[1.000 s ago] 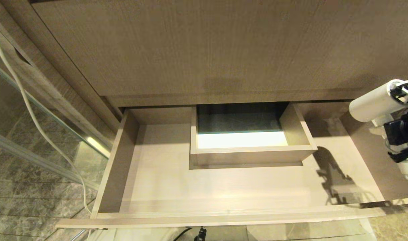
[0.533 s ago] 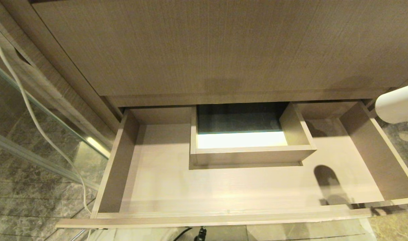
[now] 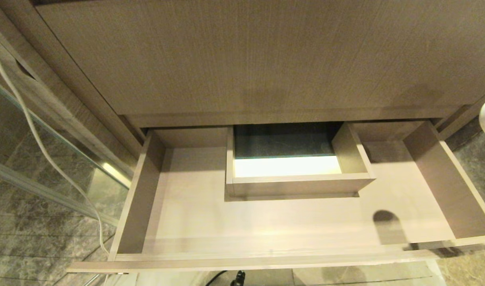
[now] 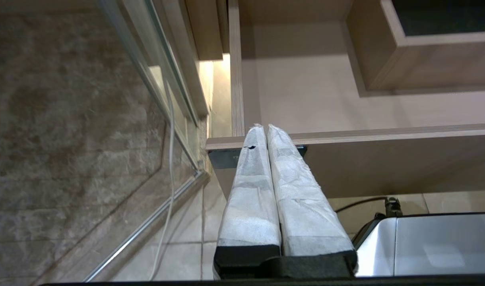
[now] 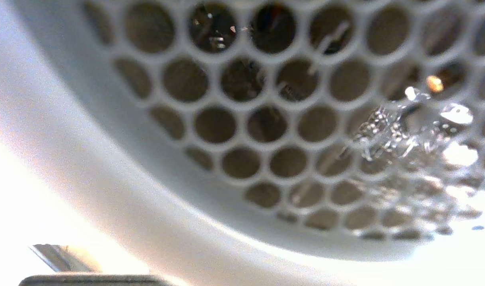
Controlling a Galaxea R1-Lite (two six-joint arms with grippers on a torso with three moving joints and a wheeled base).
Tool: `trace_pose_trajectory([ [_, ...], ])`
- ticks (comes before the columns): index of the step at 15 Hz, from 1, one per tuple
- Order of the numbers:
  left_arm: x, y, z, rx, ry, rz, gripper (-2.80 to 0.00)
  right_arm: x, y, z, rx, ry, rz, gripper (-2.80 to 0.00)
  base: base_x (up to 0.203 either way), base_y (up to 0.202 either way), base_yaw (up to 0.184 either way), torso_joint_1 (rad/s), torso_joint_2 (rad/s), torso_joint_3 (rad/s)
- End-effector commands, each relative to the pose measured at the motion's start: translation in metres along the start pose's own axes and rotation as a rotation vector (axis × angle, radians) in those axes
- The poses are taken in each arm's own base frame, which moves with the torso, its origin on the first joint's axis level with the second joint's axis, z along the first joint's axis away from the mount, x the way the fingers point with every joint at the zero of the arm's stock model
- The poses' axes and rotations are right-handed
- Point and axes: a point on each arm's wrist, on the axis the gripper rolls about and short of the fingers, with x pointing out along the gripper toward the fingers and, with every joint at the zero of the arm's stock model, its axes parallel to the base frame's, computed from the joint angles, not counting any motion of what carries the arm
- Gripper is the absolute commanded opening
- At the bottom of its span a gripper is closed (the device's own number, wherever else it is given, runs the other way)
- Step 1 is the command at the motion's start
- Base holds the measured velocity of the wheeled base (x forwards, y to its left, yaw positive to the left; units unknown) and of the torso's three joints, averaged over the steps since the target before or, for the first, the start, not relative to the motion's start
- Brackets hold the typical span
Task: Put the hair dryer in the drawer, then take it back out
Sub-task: Place it on the countertop
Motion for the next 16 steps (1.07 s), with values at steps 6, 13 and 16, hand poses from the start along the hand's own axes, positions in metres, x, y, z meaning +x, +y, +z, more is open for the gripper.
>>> trace_pose_trajectory([
  [6,0.000,0.000,0.000,0.000,0.001,0.000,-2.80,-0.032,0.012,-0.013,-0.016,-0.051,-0.019,-2.80,0.000,0.000,0.000,0.217,-0.38,-0.187],
  [13,0.000,0.000,0.000,0.000,0.002,0.000,-2.80,-0.033,0.013,-0.013,-0.020,-0.082,-0.032,-2.80,0.000,0.000,0.000,0.158,-0.46,-0.196],
  [16,0.000,0.000,0.000,0.000,0.002,0.000,-2.80,-0.033,0.012,-0.012,-0.018,-0.088,-0.036,-2.80,0.000,0.000,0.000,0.280,-0.50,-0.220],
])
